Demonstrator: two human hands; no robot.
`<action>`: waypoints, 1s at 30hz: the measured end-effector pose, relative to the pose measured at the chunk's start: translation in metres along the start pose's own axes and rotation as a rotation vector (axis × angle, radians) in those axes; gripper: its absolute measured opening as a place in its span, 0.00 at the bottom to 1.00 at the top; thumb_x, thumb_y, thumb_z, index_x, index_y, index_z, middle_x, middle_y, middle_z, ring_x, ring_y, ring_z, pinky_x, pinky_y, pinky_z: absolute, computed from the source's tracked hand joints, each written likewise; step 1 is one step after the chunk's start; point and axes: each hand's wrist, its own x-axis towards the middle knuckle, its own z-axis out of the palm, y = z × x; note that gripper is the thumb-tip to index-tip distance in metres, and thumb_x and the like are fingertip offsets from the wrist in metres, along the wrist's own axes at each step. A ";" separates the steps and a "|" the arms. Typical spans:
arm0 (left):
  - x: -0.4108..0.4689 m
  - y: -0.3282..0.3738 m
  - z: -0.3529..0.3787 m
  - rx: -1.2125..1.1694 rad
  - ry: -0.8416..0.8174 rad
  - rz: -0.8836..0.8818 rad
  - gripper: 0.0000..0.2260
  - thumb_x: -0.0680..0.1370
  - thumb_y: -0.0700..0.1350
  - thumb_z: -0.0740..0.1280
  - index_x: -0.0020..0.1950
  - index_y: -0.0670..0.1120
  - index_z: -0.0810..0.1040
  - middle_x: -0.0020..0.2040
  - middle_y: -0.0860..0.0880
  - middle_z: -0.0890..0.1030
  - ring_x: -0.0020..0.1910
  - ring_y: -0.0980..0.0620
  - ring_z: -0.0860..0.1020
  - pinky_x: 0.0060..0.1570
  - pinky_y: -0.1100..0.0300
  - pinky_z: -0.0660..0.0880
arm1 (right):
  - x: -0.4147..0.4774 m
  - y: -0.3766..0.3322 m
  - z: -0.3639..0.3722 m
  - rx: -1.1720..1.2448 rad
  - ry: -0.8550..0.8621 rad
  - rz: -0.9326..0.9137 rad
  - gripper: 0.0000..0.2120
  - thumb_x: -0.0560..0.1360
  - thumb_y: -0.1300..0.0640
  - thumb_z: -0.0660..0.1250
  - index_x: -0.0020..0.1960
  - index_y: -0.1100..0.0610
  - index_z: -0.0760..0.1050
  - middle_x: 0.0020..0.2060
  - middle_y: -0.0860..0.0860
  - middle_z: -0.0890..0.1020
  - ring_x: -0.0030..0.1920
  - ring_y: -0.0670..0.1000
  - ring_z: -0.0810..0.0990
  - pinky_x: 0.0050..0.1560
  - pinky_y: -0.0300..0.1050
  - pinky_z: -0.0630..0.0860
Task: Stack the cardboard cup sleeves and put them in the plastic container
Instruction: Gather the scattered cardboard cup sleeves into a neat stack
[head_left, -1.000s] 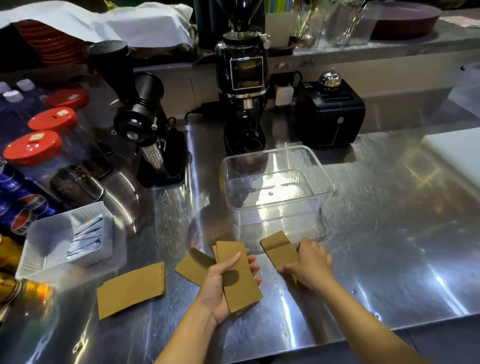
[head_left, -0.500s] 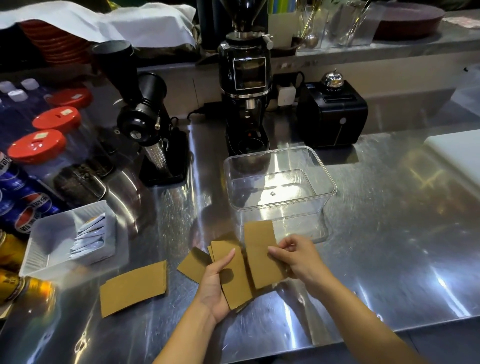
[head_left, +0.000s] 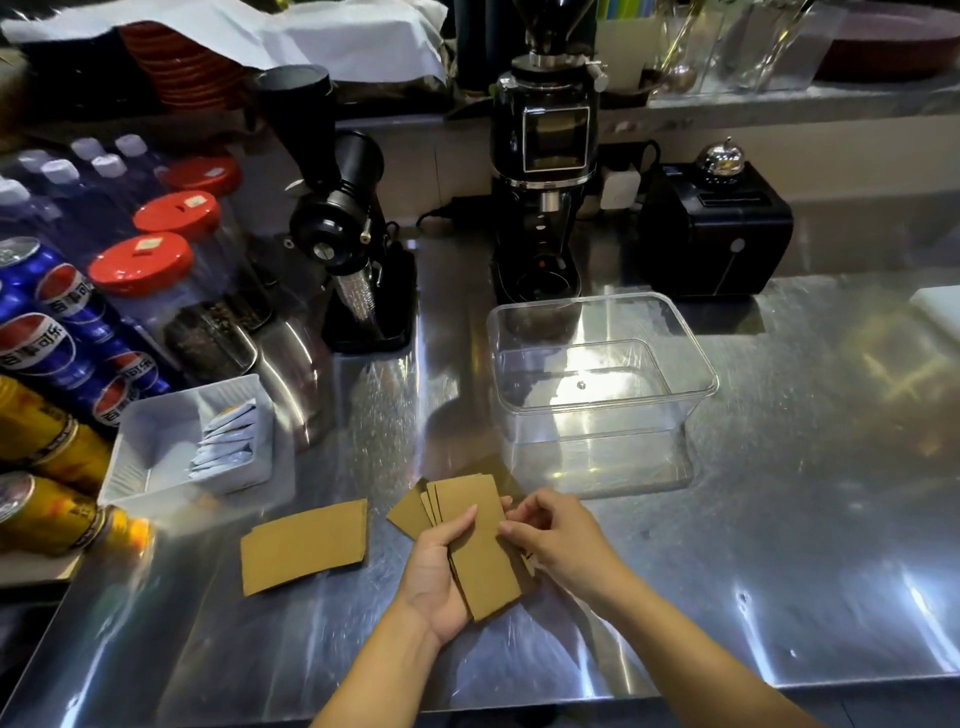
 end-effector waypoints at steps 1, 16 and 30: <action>-0.001 0.001 -0.003 0.000 0.009 0.006 0.15 0.71 0.46 0.64 0.52 0.38 0.81 0.46 0.39 0.84 0.43 0.41 0.82 0.48 0.47 0.78 | 0.000 0.000 0.000 -0.032 0.016 -0.011 0.07 0.69 0.54 0.72 0.36 0.53 0.74 0.30 0.45 0.79 0.34 0.43 0.77 0.33 0.36 0.72; -0.006 0.005 -0.037 -0.110 0.055 0.111 0.15 0.69 0.47 0.67 0.49 0.38 0.83 0.44 0.41 0.85 0.42 0.45 0.83 0.58 0.42 0.73 | 0.022 0.011 0.011 -0.846 0.178 0.038 0.35 0.57 0.35 0.72 0.55 0.55 0.67 0.53 0.54 0.75 0.56 0.56 0.73 0.52 0.49 0.68; -0.013 0.009 -0.032 -0.149 0.142 0.127 0.15 0.66 0.46 0.70 0.48 0.38 0.83 0.43 0.41 0.85 0.40 0.45 0.83 0.45 0.46 0.80 | 0.023 0.013 -0.005 -0.331 0.085 0.073 0.06 0.72 0.56 0.66 0.40 0.51 0.69 0.36 0.46 0.77 0.39 0.50 0.77 0.35 0.37 0.72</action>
